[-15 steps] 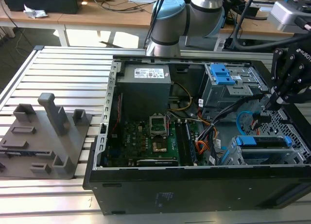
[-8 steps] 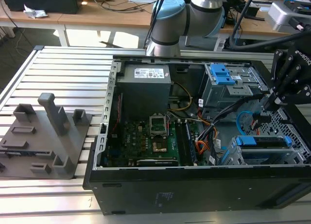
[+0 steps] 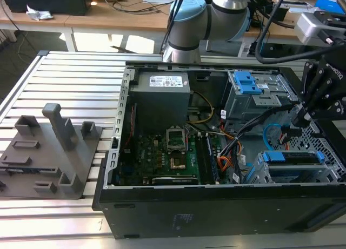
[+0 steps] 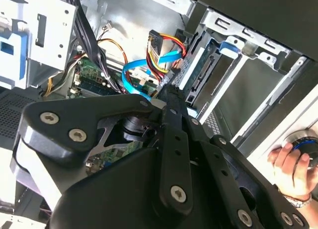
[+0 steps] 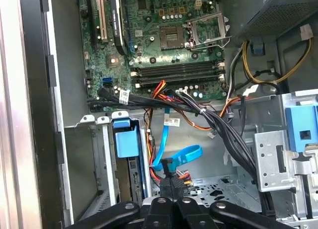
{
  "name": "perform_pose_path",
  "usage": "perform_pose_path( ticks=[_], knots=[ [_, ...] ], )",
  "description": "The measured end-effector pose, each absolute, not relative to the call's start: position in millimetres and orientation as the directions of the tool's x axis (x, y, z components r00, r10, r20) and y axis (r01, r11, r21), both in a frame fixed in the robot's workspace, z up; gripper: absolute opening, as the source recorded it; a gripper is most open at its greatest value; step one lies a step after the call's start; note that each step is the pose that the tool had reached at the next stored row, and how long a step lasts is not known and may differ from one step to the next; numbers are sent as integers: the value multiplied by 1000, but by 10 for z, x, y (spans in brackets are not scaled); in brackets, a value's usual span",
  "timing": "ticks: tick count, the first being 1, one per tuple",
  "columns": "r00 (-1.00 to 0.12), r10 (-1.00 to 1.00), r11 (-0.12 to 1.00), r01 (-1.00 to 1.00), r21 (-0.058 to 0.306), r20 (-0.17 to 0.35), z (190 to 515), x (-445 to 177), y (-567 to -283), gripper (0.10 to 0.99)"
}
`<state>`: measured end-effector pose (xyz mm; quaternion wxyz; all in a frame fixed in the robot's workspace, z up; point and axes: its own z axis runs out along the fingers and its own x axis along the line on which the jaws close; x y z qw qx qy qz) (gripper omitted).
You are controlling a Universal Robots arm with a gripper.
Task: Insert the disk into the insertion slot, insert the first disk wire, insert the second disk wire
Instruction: 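Insert the first disk wire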
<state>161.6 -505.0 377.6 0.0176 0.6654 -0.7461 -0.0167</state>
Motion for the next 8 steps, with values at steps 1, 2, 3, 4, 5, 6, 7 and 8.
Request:
perform_pose_path(
  ticks=[1, 2, 3, 4, 5, 6, 7, 8],
  knots=[
    [-98, -995, 98, -994, 48, 4, 3762, 1620, -5048, 106],
    [-90, -996, 90, -995, 48, 4, 3754, 1624, -5044, 106],
    [-87, -996, 88, -995, 48, 4, 3743, 1629, -5039, 106],
    [-87, -996, 87, -995, 49, 4, 3732, 1637, -5035, 106],
    [-87, -996, 87, -995, 49, 4, 3722, 1644, -5030, 106],
    [-87, -996, 87, -995, 49, 3, 3714, 1645, -5027, 106],
    [-87, -996, 87, -995, 49, 2, 3712, 1645, -5025, 106],
    [-88, -996, 88, -995, 49, 2, 3712, 1645, -5025, 106]
  ],
)
